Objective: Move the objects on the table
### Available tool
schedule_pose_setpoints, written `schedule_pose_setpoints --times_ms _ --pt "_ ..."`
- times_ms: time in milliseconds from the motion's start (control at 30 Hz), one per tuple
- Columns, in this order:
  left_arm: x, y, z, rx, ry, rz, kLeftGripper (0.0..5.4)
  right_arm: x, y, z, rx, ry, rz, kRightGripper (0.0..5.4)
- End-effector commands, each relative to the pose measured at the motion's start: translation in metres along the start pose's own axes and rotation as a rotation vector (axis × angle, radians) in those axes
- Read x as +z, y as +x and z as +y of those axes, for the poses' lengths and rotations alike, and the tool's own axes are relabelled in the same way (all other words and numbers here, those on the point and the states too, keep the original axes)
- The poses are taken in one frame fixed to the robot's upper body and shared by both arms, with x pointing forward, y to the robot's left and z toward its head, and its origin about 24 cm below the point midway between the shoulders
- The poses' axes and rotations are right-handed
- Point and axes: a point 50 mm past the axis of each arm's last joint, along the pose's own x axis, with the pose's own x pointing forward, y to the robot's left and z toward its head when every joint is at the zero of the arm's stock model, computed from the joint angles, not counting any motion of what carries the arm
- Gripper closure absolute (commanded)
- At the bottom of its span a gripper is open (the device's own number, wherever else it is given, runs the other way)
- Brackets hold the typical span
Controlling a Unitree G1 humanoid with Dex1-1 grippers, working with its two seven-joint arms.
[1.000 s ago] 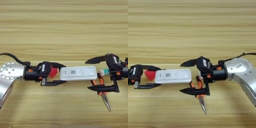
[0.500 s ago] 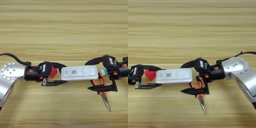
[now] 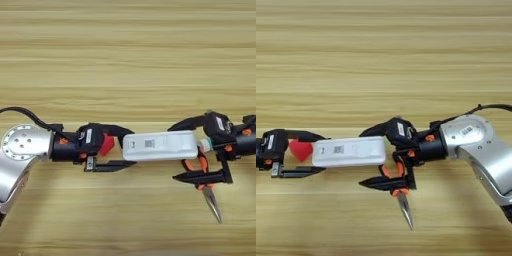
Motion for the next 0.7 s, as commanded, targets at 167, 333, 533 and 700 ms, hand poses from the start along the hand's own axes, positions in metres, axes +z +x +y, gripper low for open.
schedule_pose_setpoints --times_ms 167,333,533,700 --pt "0.0009 0.0017 0.0008 0.003 0.009 0.006 2.54 0.0047 0.0008 0.0023 0.021 -0.027 -0.013 1.40" --pt "0.0008 0.0018 0.0013 0.006 0.009 0.007 2.54 0.0053 0.0007 0.0026 0.020 -0.031 -0.016 1.96" --pt "0.0011 0.0019 0.0012 0.003 0.009 0.006 2.56 0.0062 0.0007 0.0028 0.017 -0.034 -0.019 2.40" --pt "0.0011 0.0016 0.0019 0.005 0.010 0.006 2.56 0.0080 0.0009 0.0025 0.017 -0.025 -0.039 2.47"
